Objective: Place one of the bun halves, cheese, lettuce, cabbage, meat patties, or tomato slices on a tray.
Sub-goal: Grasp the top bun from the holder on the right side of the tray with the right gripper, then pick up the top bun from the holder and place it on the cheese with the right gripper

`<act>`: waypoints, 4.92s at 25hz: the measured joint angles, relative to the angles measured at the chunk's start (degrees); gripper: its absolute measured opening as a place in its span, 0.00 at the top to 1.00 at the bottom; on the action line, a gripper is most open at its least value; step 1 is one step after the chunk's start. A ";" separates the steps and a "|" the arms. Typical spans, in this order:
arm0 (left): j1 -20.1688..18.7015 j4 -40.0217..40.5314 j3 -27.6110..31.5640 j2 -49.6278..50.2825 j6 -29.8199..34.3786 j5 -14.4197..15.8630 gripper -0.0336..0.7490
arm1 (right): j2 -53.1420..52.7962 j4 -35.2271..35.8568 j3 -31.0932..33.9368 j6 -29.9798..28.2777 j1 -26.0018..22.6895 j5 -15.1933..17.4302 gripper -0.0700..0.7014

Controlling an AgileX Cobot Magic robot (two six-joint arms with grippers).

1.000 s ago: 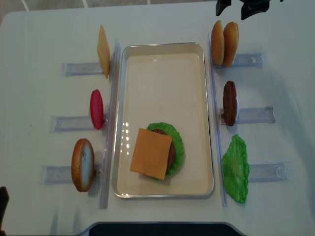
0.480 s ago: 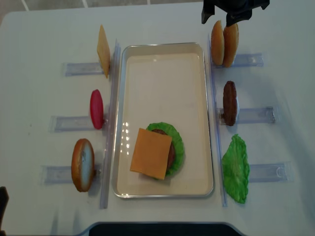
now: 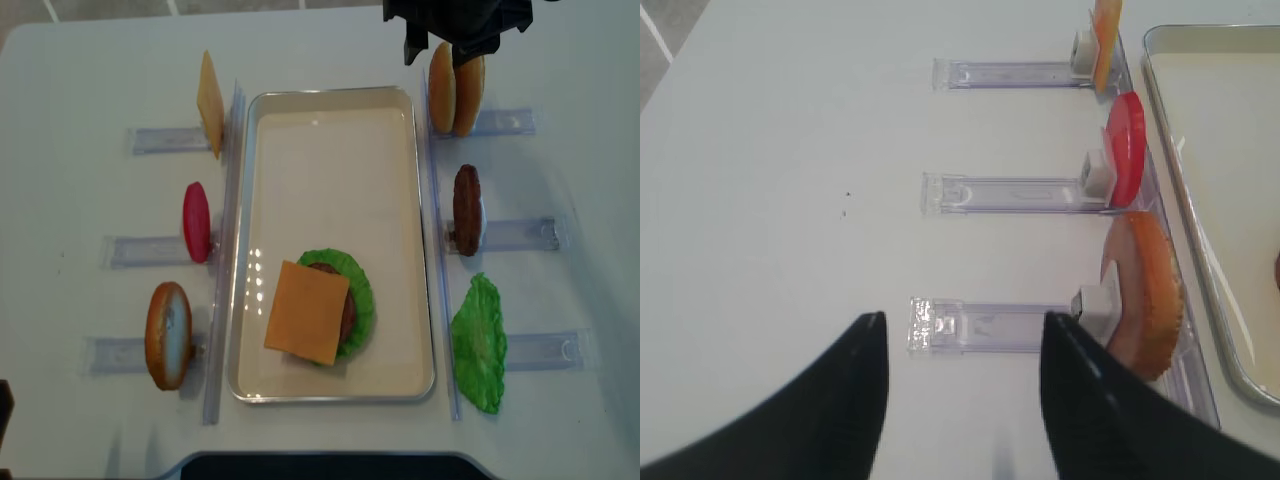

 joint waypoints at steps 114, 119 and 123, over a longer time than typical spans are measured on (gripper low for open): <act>0.00 0.00 0.00 0.00 0.00 0.00 0.96 | -26.90 84.22 51.13 -67.43 4.77 -8.73 0.62; 0.00 0.00 0.00 0.00 0.00 0.00 0.96 | -24.23 87.43 52.57 -70.12 5.31 -7.82 0.62; 0.00 0.00 0.00 0.00 0.00 0.00 0.96 | -20.80 88.19 52.57 -70.56 7.82 -6.11 0.62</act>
